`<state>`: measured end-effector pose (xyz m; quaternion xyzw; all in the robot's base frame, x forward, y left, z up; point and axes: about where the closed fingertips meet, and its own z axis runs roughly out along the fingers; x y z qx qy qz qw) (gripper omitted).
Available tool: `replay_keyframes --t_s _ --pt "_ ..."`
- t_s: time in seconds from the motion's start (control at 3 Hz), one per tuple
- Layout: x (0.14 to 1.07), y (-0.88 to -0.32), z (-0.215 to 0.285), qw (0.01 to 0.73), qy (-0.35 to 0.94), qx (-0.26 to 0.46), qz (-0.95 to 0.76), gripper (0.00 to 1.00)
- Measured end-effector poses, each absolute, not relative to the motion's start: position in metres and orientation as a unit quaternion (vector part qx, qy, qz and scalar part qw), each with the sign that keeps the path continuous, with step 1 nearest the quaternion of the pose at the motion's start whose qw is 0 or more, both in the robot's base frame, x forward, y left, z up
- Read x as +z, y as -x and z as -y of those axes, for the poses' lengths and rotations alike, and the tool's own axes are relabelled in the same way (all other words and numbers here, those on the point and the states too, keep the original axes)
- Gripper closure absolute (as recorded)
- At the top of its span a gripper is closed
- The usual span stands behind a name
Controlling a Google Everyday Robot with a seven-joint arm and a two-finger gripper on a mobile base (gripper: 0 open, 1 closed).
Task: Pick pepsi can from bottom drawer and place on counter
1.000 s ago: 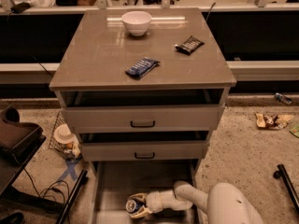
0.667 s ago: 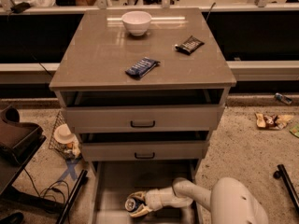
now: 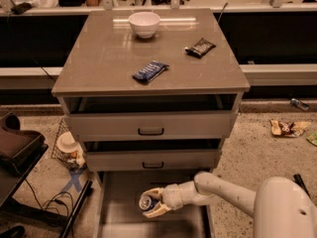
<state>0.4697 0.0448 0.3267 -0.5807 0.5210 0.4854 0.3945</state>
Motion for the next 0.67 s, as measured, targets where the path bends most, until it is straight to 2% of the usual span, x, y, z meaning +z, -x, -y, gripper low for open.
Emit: replay_keyframes --t_s 0.33,0.67 --pt "0.399 -0.474 -0.019 0.427 0.544 0.512 -0.510 1.00" --pt "0.471 -0.480 0.017 0.480 0.500 0.508 -0.512 1.00"
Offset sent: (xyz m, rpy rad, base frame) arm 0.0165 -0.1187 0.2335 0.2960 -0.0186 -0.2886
